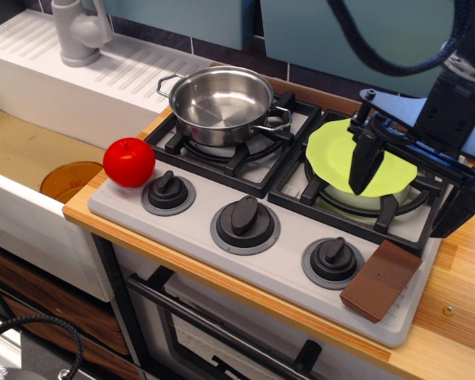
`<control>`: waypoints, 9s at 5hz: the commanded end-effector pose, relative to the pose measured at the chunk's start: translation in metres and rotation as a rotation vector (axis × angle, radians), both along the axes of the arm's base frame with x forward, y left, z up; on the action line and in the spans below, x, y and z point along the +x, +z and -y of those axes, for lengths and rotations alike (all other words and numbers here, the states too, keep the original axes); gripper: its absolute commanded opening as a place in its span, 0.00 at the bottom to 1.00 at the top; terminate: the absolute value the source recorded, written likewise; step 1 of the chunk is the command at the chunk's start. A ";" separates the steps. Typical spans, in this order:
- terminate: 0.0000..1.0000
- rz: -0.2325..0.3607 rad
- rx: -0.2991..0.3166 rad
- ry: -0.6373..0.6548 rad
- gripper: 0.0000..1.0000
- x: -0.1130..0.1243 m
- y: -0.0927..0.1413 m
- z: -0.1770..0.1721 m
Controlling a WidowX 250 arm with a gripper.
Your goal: Put chocolate on plate and apple in pot or pan on stove
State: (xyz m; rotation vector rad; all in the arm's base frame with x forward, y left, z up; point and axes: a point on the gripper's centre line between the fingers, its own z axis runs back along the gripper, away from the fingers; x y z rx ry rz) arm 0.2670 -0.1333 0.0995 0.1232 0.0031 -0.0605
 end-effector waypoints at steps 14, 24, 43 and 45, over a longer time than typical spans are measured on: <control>0.00 -0.056 0.032 -0.063 0.00 0.023 0.063 -0.037; 0.00 -0.010 -0.005 -0.125 1.00 0.091 0.028 -0.059; 0.00 0.203 0.074 -0.108 1.00 0.015 -0.015 -0.238; 0.00 0.246 0.101 -0.112 1.00 0.004 -0.035 -0.244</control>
